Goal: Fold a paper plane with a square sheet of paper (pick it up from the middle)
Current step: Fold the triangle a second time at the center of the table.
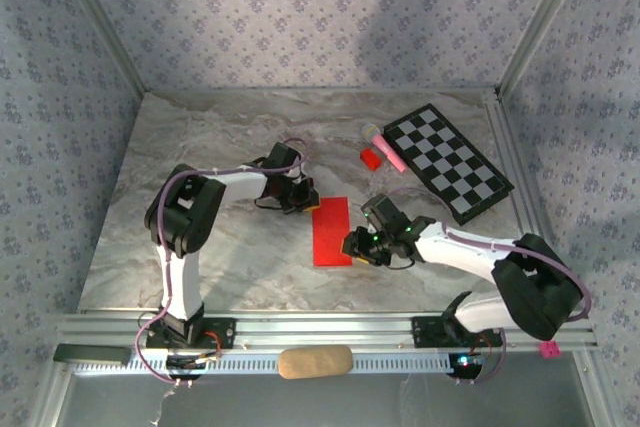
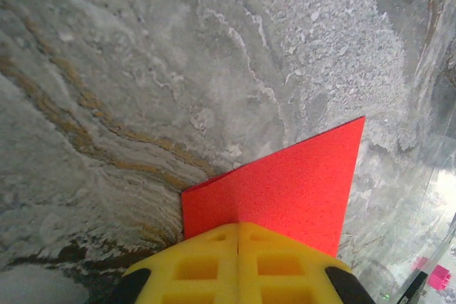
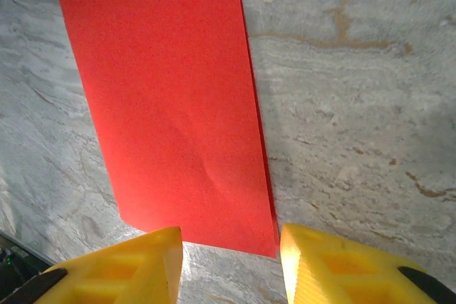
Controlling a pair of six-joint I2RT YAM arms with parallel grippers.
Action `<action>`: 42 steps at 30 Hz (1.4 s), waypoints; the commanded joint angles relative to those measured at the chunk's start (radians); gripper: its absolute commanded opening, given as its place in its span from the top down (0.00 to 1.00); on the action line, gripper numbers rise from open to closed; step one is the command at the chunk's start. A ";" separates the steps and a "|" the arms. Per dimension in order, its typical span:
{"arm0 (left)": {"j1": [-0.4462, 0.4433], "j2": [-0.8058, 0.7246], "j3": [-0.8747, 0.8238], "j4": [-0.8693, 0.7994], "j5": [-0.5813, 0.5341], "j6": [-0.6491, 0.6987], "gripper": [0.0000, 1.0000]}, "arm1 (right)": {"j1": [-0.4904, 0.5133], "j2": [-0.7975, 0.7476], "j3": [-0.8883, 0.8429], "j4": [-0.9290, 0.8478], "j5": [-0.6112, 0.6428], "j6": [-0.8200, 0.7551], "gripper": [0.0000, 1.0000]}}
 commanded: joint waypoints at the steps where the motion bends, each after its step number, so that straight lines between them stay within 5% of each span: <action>1: 0.005 0.014 -0.044 0.001 -0.028 0.014 1.00 | 0.003 0.005 -0.014 0.001 -0.024 0.019 0.56; 42: 0.008 0.016 -0.049 0.041 0.021 0.002 1.00 | -0.069 0.045 -0.078 0.308 -0.173 0.082 0.61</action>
